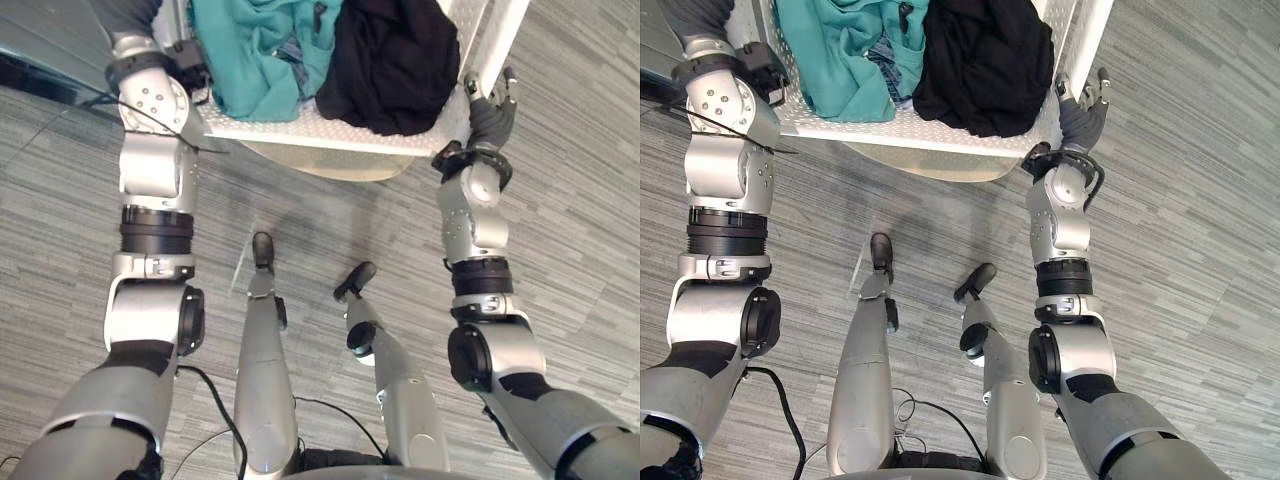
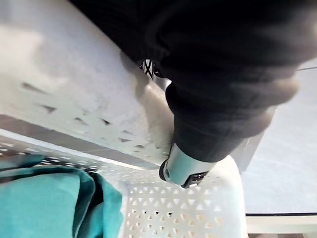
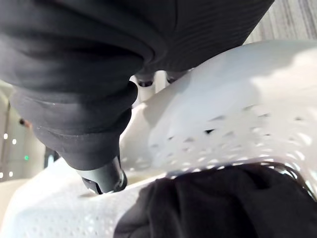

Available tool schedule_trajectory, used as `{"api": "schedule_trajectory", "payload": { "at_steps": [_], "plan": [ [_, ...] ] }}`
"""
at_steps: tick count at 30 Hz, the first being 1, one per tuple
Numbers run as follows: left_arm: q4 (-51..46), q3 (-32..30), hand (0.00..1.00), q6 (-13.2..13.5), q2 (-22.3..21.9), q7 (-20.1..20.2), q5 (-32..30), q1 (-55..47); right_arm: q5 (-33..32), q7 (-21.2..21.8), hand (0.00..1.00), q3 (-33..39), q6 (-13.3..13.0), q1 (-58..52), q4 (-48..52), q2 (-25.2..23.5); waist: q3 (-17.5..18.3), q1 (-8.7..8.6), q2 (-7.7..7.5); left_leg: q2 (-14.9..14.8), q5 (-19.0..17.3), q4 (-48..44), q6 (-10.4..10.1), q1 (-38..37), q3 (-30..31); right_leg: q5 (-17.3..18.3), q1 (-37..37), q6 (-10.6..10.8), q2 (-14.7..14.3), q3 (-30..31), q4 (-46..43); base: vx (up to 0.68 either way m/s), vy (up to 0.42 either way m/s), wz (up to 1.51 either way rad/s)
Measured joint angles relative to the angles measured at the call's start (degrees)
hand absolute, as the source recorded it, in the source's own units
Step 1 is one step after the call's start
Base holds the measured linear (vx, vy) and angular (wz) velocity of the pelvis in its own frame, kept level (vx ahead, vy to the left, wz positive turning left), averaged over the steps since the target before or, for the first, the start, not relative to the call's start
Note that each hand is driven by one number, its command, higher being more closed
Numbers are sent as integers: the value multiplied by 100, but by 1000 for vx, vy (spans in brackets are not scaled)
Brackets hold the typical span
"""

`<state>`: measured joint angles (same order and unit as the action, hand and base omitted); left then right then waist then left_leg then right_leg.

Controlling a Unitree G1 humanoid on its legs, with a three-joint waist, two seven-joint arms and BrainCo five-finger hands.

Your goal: Pick up the laundry basket with both hands and put the clothes into the washing machine.

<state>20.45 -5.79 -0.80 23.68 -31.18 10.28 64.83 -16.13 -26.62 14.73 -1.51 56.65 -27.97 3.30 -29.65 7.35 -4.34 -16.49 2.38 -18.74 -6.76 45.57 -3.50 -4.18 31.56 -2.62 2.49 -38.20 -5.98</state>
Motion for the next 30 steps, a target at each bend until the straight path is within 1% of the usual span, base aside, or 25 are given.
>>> {"api": "schedule_trajectory", "payload": {
  "at_steps": [1, 2, 4, 7, 12, 16, 18, 20, 22, 23, 25, 26, 27, 28, 29, 30],
  "plan": [
    [2, -77, 0, 23, -35, -126, 0, 115, -51, -68, 0, 2, -19, 117, -186, -16, 0, 19, -1, -27, 3, 2, -3, -1, -6, -32, -3, -43, -30, -19, 27, 68, 23, -5],
    [1, -104, 0, 30, -36, -166, 0, 192, -103, -70, 0, 0, -28, 189, -290, -24, 0, 19, -1, -37, 4, 4, -3, -1, -3, -33, -3, -45, -39, -28, 27, 85, 27, -4],
    [1, -89, 0, 156, -22, -154, 0, 417, -204, -67, 0, -24, -96, 382, -352, -78, 0, 22, -1, -49, 10, 23, -8, -9, 7, -35, -3, -48, -48, -48, 27, 63, 26, -1],
    [1, 143, 0, 318, 42, -105, 2, 615, -342, -68, 0, -41, -152, 619, -676, -64, 0, 17, -1, -43, 20, 70, 7, -49, 4, -54, -13, -74, -38, -62, 27, 66, 50, 0],
    [195, 363, 0, 343, 224, 124, 0, 611, -358, 37, 0, -43, -213, 621, -772, -47, 0, -2, -2, -44, 21, 83, 7, -65, -11, -55, -13, -75, -37, -59, 28, 56, 52, -1],
    [215, 415, 0, 342, 229, 117, -169, 606, -358, 73, 0, -67, -238, 595, -783, -48, 0, -13, -2, -45, 26, 103, 15, -87, -47, -57, -13, -78, -36, -32, 44, 40, 53, -3],
    [192, 421, 0, 344, 242, 85, -282, 601, -359, 55, 0, -166, -314, 425, -611, -53, 1, -13, -5, -32, 96, 224, 8, -130, -131, -90, -18, -49, -40, -3, 125, 32, 38, 0],
    [-64, 416, 0, 347, 334, -5, -401, 451, -360, 50, 0, -324, -373, -83, -102, -103, 1, -21, -5, -21, 135, 315, -3, -170, -143, -108, -15, -29, -42, -1, 157, 53, 25, -1],
    [-663, 312, 0, 373, 363, -153, -520, -36, -351, 23, 0, -334, -455, -1039, 605, -103, 1, -27, -5, -43, 134, 275, -4, -245, -147, -108, -84, -29, -29, -8, 74, 94, 35, 0],
    [-775, 258, 0, 390, 363, -176, -586, -194, -346, 6, 0, -310, -471, -1291, 733, -103, 1, -25, -5, -54, 134, 253, -4, -282, -147, -107, -122, -29, -21, -16, 29, 106, 53, 1],
    [-1267, -21, 0, 420, 337, -173, -776, -1017, -299, -30, 0, -135, -487, -2141, 1039, -104, 0, -61, -4, -103, 128, 219, -9, -565, -183, -89, -297, -28, 46, -42, -248, 135, 89, -2],
    [-1548, -197, 0, 490, 270, -141, -921, -1669, -189, -31, 0, 32, -504, -2654, 1204, -101, 1, -62, -4, -110, 118, 167, -17, -792, -259, 30, -444, -58, 142, -58, -504, 134, 96, 1],
    [-1674, -302, 0, 526, 186, -118, -992, -2001, -117, -16, 0, 124, -515, -2920, 1287, -95, 0, -65, -4, -95, 110, 145, -24, -916, -302, 132, -529, -49, 212, -67, -645, 128, 69, 12],
    [-1885, -481, 0, 570, 29, -113, -1062, -2490, -88, 9, 0, 233, -570, -3308, 1371, -89, 1, -65, -4, -65, 60, 78, -30, -1101, -319, 318, -678, -41, 307, -77, -849, 108, 19, 24],
    [-2183, -746, 0, 686, -201, -26, -1114, -3249, 96, 85, 0, 336, -614, -3777, 1377, -76, 3, -60, -7, -39, -98, -37, -48, -1371, -324, 649, -919, -25, 428, -87, -1149, 99, -29, 31],
    [-2419, -838, 0, 830, -405, 76, -1123, -4015, 272, 187, 0, 403, -629, -4213, 1346, -62, 5, -32, -11, -5, -255, -94, -72, -1646, -315, 987, -1160, -5, 528, -96, -1382, 54, -56, 32]
  ]
}}
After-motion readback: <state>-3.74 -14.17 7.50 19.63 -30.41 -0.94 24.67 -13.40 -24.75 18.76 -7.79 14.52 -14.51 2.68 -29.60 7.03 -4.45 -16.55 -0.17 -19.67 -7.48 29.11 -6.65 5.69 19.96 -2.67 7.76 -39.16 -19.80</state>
